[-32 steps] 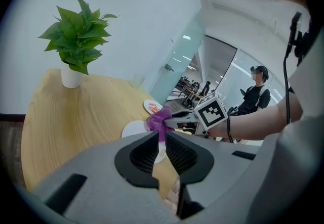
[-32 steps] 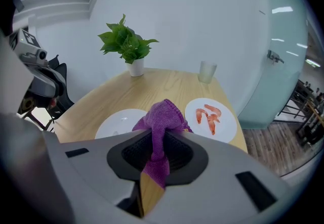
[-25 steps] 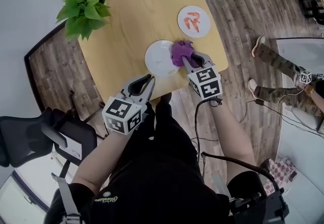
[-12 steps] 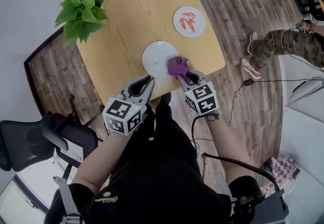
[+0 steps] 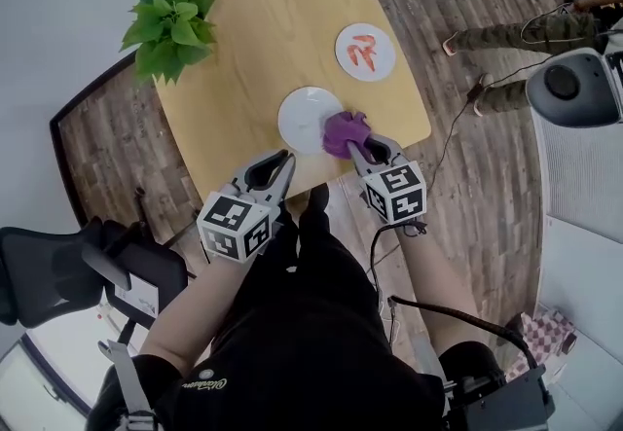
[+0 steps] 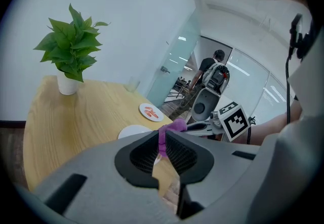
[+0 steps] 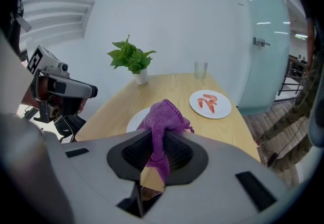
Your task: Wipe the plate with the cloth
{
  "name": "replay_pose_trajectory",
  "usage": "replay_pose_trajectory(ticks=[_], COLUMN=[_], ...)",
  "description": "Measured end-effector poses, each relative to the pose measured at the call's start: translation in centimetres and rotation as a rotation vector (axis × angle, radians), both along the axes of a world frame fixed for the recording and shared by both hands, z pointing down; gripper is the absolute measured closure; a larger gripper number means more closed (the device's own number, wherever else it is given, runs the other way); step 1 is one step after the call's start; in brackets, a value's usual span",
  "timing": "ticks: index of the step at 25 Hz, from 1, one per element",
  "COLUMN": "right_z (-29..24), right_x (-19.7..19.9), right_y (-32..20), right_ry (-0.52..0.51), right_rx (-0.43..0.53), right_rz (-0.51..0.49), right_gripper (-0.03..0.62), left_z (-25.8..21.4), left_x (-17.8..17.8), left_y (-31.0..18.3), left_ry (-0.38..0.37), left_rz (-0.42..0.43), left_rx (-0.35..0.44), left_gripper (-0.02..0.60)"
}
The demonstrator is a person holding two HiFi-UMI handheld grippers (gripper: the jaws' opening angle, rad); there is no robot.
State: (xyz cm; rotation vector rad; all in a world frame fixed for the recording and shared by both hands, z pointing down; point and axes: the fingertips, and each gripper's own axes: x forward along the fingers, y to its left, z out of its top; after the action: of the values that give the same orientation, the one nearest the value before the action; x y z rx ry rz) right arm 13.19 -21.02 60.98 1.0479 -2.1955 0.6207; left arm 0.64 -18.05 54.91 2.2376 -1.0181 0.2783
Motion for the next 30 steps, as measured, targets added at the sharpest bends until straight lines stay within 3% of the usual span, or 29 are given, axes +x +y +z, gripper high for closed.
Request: replay_pose_trajectory(ticks=[5,11,18,30], right_z=[-3.4,-10.0,-17.0,-25.9], right_x=[-0.2,-1.5,-3.6,-2.7], right_y=[-1.1,-1.4,-1.4,0.4], right_ry=[-0.094,-0.216,-0.265,-0.308], right_rx=[0.062,0.202,0.369,0.615], right_rz=[0.051,0.082,0.059,0.088], right_gripper=[0.539,0.539,0.539,0.54], left_z=[-1.6,-5.1,-11.2,-18.7], left_x=[-0.7,-1.6,-1.8,-1.0], left_y=[-0.4,-2.0,-4.6,-3.4], left_ry=[0.0,-0.002,-0.017,0.004], left_rz=[-0.022,-0.05,-0.077,-0.098], left_rx=[0.035,0.116,0.286,0.457], left_gripper=[0.54,0.54,0.54,0.54])
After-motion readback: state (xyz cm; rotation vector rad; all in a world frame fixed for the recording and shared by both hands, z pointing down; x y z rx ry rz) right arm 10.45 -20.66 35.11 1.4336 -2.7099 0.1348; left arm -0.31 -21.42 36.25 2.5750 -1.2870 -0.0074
